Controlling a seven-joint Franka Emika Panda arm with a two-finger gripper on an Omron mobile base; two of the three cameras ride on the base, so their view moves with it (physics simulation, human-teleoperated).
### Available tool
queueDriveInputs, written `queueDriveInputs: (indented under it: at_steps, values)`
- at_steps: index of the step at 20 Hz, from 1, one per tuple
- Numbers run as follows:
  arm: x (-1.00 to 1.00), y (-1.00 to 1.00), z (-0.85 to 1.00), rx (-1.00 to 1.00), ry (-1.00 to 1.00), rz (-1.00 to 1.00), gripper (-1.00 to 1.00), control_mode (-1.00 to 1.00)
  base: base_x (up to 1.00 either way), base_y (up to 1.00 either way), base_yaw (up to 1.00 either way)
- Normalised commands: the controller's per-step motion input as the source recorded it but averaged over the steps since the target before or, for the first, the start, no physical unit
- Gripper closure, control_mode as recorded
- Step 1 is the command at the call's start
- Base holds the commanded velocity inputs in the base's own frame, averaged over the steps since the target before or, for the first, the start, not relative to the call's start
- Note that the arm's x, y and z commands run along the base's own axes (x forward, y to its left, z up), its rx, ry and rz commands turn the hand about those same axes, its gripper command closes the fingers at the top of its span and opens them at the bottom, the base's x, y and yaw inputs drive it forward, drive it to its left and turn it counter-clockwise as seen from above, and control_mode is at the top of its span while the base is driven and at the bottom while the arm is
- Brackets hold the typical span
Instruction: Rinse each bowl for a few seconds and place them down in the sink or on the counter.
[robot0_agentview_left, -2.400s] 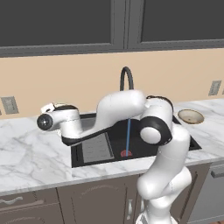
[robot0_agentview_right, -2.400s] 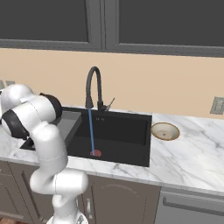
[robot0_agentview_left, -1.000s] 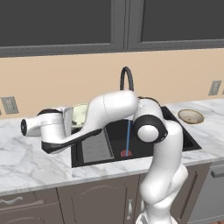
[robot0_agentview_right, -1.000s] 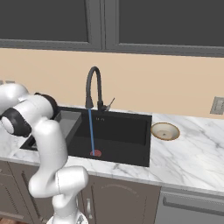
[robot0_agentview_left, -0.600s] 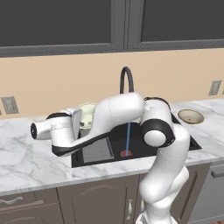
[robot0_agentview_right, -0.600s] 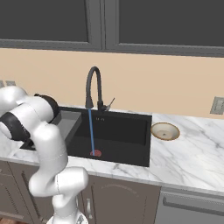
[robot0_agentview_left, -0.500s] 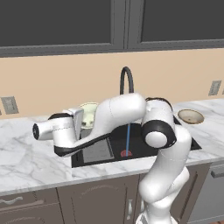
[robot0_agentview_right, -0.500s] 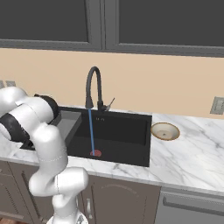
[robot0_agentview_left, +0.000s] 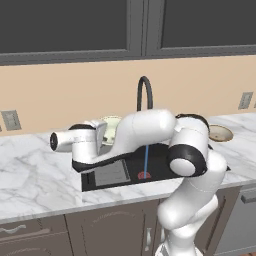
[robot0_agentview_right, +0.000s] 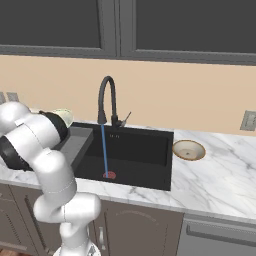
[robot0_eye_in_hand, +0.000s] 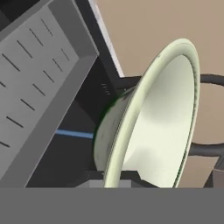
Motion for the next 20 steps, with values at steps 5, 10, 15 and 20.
queueDriveInputs:
  at_steps: [5, 10, 15, 20]
  values:
    - [0.18, -0.35, -0.12, 0.13, 0.04, -0.03, 1.00, -1.00, 0.00, 0.00, 0.00]
    - [0.09, -0.25, -0.12, 0.08, 0.04, -0.04, 1.00, -1.00, 0.00, 0.00, 0.00]
    - [0.01, -0.26, -0.13, 0.00, 0.09, -0.12, 1.00, -1.00, 0.00, 0.00, 0.00]
    - [0.05, -0.25, -0.10, 0.00, 0.15, -0.14, 1.00, -1.00, 0.00, 0.00, 0.00]
